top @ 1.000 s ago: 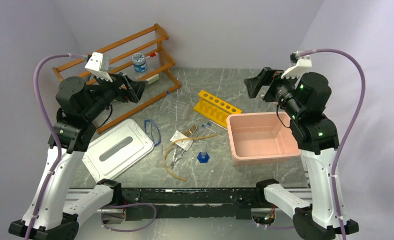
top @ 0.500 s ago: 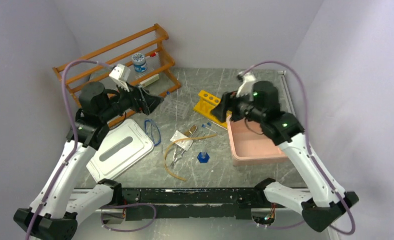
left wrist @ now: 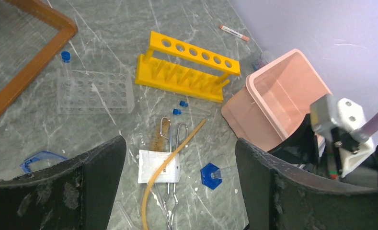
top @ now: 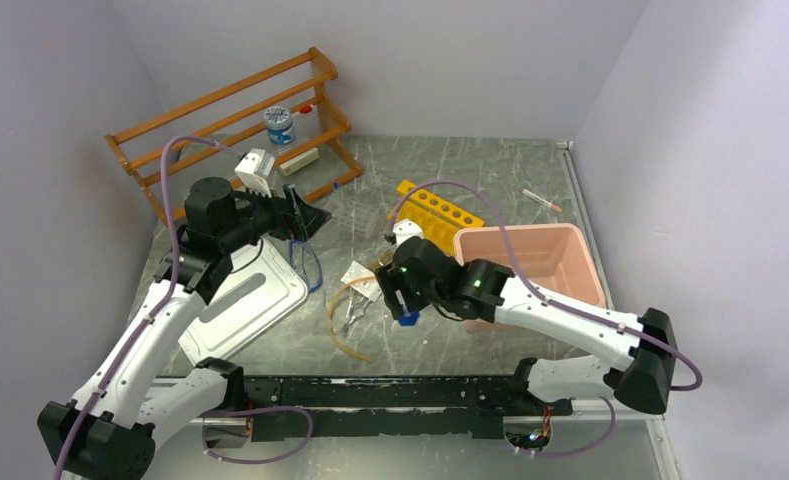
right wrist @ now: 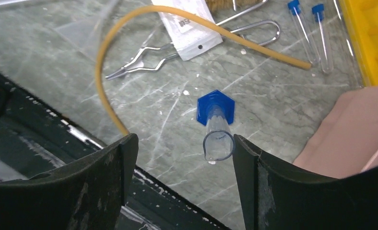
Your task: Organize the chemistry lab equipment
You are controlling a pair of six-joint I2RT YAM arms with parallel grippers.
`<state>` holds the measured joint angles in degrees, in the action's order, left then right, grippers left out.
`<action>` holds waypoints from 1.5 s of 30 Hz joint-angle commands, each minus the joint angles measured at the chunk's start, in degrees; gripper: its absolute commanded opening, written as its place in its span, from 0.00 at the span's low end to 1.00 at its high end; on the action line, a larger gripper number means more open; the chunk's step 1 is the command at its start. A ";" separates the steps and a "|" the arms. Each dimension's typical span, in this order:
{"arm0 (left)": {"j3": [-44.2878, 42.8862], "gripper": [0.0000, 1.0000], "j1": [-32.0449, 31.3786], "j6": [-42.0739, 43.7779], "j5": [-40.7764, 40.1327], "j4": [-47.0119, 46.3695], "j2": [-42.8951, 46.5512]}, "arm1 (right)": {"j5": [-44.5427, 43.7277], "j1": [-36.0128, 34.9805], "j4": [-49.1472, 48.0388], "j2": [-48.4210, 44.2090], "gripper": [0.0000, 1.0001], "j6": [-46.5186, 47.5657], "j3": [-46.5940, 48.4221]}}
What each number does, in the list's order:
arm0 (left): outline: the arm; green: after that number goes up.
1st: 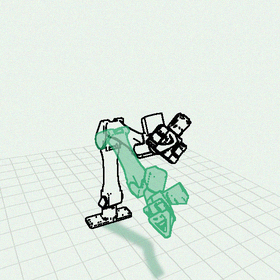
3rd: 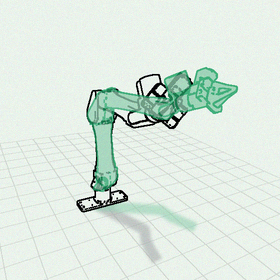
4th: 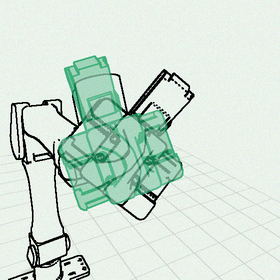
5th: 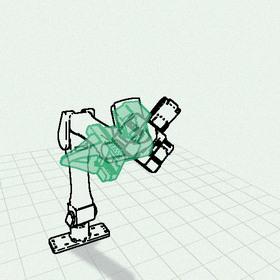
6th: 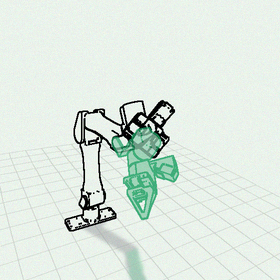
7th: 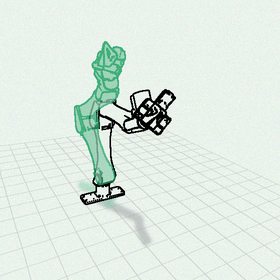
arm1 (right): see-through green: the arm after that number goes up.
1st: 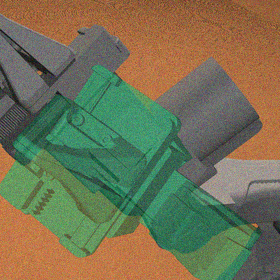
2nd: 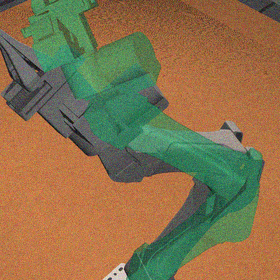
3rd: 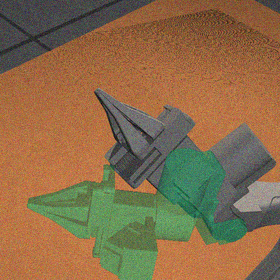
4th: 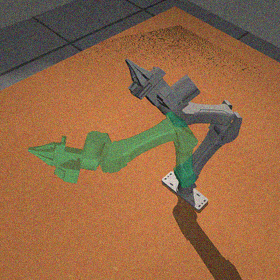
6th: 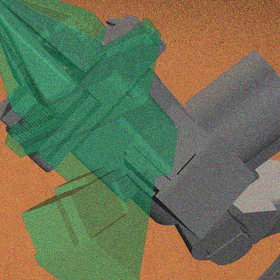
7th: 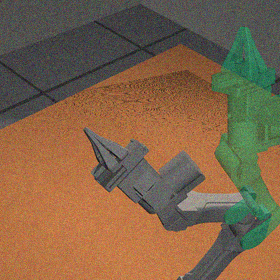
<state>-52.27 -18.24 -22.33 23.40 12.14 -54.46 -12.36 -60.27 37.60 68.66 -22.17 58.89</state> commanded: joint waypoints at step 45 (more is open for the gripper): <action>5.67 0.83 -17.99 0.05 -2.66 -20.56 -10.85 | 43.34 49.22 2.25 -2.92 0.20 -5.53 16.53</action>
<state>-44.36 -35.97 -22.13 27.11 -6.26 -65.60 22.68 -19.29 39.03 67.57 -26.17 73.52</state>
